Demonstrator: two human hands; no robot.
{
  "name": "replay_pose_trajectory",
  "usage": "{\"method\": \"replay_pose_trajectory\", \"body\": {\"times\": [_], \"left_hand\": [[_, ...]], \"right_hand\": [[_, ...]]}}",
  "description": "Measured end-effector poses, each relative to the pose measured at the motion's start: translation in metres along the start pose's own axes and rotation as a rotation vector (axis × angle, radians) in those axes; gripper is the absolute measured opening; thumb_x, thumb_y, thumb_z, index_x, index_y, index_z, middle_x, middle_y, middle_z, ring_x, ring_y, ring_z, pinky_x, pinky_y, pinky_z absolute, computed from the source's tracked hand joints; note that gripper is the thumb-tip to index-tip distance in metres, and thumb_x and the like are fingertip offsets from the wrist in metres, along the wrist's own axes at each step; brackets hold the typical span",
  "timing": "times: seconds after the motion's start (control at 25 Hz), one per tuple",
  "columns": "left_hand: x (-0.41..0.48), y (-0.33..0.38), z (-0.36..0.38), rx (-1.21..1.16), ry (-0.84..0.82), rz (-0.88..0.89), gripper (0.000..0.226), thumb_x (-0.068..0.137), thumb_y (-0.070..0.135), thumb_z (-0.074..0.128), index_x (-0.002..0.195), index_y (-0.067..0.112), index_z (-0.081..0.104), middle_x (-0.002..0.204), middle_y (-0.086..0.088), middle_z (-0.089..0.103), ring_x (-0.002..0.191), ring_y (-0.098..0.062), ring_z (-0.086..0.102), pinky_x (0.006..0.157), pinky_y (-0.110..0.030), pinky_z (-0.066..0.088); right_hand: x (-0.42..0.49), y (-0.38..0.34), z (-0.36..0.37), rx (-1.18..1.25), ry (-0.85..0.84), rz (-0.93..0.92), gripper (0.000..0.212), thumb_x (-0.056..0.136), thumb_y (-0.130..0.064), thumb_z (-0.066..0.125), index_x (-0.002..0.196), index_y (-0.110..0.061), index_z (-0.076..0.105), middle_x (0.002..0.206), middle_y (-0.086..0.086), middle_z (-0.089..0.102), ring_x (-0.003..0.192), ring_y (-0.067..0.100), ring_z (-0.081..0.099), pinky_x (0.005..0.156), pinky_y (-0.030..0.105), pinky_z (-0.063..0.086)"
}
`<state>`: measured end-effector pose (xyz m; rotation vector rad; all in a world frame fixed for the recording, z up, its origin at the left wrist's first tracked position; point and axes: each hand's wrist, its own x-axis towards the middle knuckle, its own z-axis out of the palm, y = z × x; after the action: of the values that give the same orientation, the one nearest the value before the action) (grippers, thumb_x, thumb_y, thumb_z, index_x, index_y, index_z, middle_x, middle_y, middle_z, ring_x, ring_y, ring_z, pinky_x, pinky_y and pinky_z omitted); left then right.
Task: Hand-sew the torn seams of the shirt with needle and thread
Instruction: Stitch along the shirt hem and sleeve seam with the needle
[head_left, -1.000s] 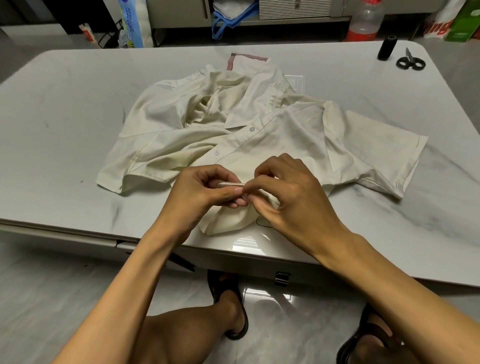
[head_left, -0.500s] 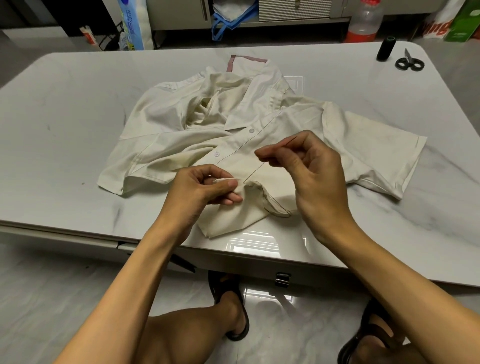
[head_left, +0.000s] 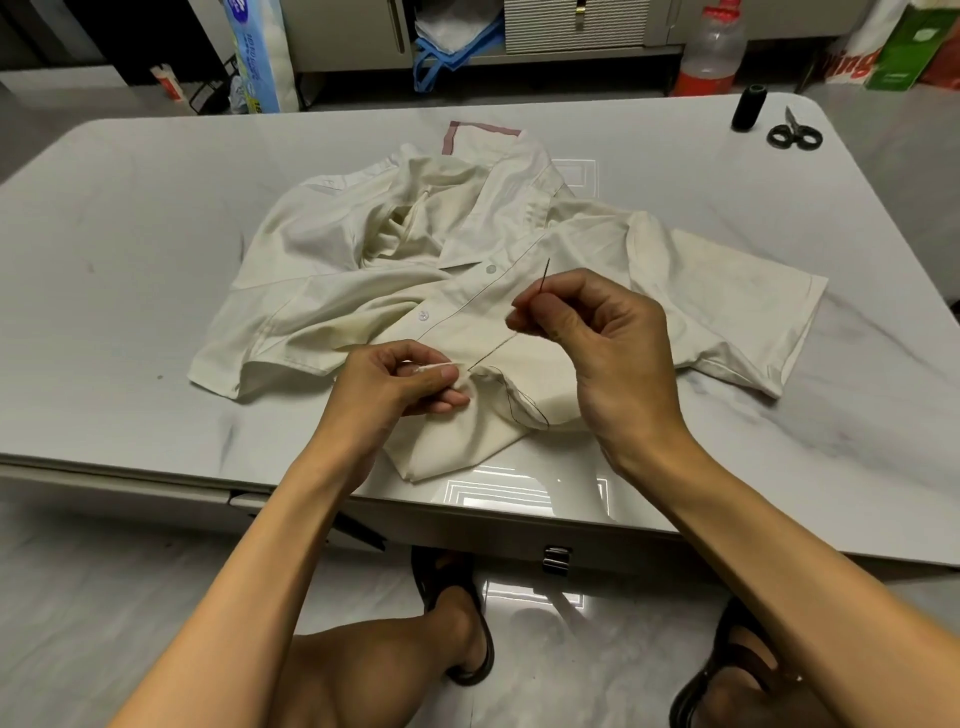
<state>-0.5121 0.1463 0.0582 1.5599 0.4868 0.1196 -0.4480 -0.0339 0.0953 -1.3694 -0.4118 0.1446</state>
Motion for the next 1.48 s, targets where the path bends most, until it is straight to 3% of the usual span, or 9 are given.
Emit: {"method": "replay_pose_trajectory", "body": {"times": [0.12,0.36,0.8,1.0,1.12,1.28,1.44,1.48], "left_hand": [[0.004,-0.004,-0.001,-0.016,0.034,-0.016,0.001,0.088,0.001,0.069,0.087,0.002,0.068,0.076,-0.018,0.074,0.070,-0.021,0.074,0.069,-0.023,0.060],[0.010,-0.014,0.001,-0.055,0.127,-0.053,0.004,0.091,0.001,0.067,0.089,-0.002,0.067,0.078,-0.021,0.073,0.068,-0.020,0.074,0.068,-0.022,0.061],[0.011,-0.027,0.005,-0.060,0.243,-0.037,0.005,0.094,0.001,0.064,0.089,0.001,0.066,0.076,-0.016,0.069,0.065,-0.016,0.073,0.061,-0.018,0.057],[0.011,-0.028,0.004,-0.036,0.254,-0.033,0.004,0.093,0.003,0.066,0.090,0.000,0.067,0.067,-0.012,0.071,0.063,-0.019,0.071,0.060,-0.019,0.057],[0.007,-0.022,0.001,0.002,0.245,0.011,0.007,0.093,0.006,0.067,0.092,-0.001,0.067,0.061,-0.010,0.069,0.060,-0.024,0.068,0.058,-0.024,0.056],[-0.006,-0.010,0.002,0.046,0.174,0.089,0.008,0.092,0.006,0.067,0.094,-0.002,0.067,0.065,-0.011,0.070,0.061,-0.023,0.071,0.054,-0.024,0.055],[-0.009,-0.003,0.000,0.031,0.103,0.085,0.003,0.092,0.003,0.066,0.093,0.000,0.066,0.067,-0.011,0.070,0.062,-0.021,0.072,0.054,-0.023,0.055],[-0.009,-0.001,-0.002,0.027,0.083,0.082,0.001,0.092,0.002,0.066,0.092,0.001,0.066,0.067,-0.012,0.070,0.062,-0.021,0.071,0.055,-0.023,0.054]], "right_hand": [[-0.003,-0.014,0.000,0.020,-0.072,-0.053,0.014,0.095,-0.001,0.056,0.089,-0.004,0.069,0.086,0.008,0.074,0.088,0.020,0.071,0.090,0.034,0.055],[-0.016,-0.046,-0.012,-0.001,-0.138,0.010,0.016,0.097,0.000,0.052,0.089,-0.002,0.067,0.067,0.006,0.064,0.066,0.015,0.063,0.072,0.024,0.055],[-0.046,-0.096,-0.050,-0.002,-0.538,0.564,0.015,0.097,-0.004,0.053,0.090,-0.003,0.067,0.063,0.002,0.059,0.053,0.010,0.053,0.064,0.027,0.057],[-0.047,-0.092,-0.054,0.029,-0.641,0.687,0.014,0.096,-0.004,0.054,0.090,-0.003,0.067,0.066,0.003,0.060,0.052,0.009,0.054,0.062,0.026,0.057],[-0.044,-0.073,-0.046,0.040,-0.573,0.664,0.014,0.096,-0.005,0.054,0.090,-0.003,0.067,0.068,0.004,0.064,0.054,0.010,0.056,0.067,0.030,0.059],[-0.040,-0.020,-0.021,-0.071,-0.332,0.473,0.017,0.097,-0.006,0.055,0.089,-0.004,0.070,0.076,0.003,0.070,0.062,0.012,0.064,0.071,0.029,0.060],[-0.028,0.025,0.006,-0.306,-0.110,0.228,0.017,0.095,-0.006,0.060,0.084,-0.010,0.073,0.115,-0.003,0.065,0.069,0.013,0.070,0.069,0.027,0.059],[-0.025,0.032,0.011,-0.346,-0.081,0.217,0.016,0.095,-0.007,0.060,0.086,-0.009,0.073,0.116,-0.003,0.065,0.068,0.013,0.070,0.067,0.028,0.059]]}}
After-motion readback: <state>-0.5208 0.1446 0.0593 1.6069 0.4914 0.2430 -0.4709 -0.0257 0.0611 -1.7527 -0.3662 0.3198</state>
